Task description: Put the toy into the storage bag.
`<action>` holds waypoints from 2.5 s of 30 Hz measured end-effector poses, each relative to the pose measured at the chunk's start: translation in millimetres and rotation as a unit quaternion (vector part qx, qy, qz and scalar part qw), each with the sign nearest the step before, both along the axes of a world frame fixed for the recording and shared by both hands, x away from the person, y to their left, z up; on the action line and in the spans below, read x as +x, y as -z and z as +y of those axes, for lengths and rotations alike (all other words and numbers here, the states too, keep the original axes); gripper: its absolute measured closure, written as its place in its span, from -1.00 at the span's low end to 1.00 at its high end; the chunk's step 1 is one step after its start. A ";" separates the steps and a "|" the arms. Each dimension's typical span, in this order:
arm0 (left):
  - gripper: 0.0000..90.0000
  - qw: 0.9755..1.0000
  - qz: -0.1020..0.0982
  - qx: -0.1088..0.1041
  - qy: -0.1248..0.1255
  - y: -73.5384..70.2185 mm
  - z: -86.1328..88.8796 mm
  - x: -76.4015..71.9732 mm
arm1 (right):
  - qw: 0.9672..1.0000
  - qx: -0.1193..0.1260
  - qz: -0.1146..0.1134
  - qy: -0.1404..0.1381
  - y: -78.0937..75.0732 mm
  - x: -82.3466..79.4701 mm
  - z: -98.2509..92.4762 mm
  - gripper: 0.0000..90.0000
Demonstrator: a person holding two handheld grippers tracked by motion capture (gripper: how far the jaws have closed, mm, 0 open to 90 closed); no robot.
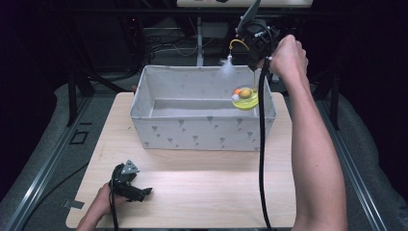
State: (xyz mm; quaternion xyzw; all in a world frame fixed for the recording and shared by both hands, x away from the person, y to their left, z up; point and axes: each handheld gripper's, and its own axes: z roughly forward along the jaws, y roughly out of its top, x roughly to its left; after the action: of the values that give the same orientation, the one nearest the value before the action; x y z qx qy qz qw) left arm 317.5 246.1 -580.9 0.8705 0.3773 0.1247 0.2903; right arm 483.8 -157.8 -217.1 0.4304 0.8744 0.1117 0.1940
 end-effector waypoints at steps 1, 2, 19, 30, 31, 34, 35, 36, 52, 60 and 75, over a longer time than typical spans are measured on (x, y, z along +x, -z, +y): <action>-1.00 1.000 0.000 0.000 0.000 0.0 0.0 0.0 | 1.000 0.000 0.000 0.000 0.0 0.0 0.0 0.95; -1.00 1.000 0.000 0.000 0.000 0.0 0.0 0.0 | 1.000 0.000 0.003 0.002 1.6 1.4 -0.6 0.95; -1.00 1.000 0.000 0.000 0.000 -0.1 0.0 0.0 | 0.999 0.010 0.021 0.026 45.2 22.3 -14.5 0.95; -1.00 1.000 0.000 0.001 0.000 -0.1 0.0 0.0 | 0.998 0.010 0.044 0.031 72.9 25.2 -23.2 0.95; -1.00 1.000 0.000 0.001 0.000 -0.1 0.0 -0.1 | 0.998 0.011 0.046 0.032 77.3 24.3 -25.2 0.95; -1.00 1.000 0.000 0.000 -0.001 -0.1 -0.1 -0.1 | 0.998 0.015 0.051 0.033 84.4 22.8 -28.5 0.95; -1.00 1.000 0.000 0.000 -0.001 -0.1 -0.1 -0.1 | 0.998 0.015 0.051 0.033 84.4 22.8 -28.5 0.95; -1.00 1.000 0.001 0.000 -0.001 -0.1 -0.1 -0.2 | 0.998 0.016 0.051 0.033 86.2 22.2 -29.0 0.95; -1.00 1.000 0.001 0.000 -0.001 -0.1 -0.2 -0.2 | 0.995 0.018 0.083 0.045 118.9 12.9 -48.3 0.95; -1.00 1.000 0.001 0.000 -0.001 -0.1 -0.2 -0.2 | 0.994 0.023 0.093 0.051 129.5 9.6 -56.1 0.95; -1.00 1.000 0.001 0.000 -0.001 -0.1 -0.2 -0.2 | 0.990 0.025 0.126 0.054 159.6 12.8 -56.8 0.95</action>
State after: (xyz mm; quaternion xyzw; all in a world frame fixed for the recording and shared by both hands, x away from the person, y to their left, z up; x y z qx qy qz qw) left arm 317.3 245.9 -580.8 0.8701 0.3786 0.1245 0.2899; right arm 496.6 -214.7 -376.7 0.4927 0.8641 0.0677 0.0777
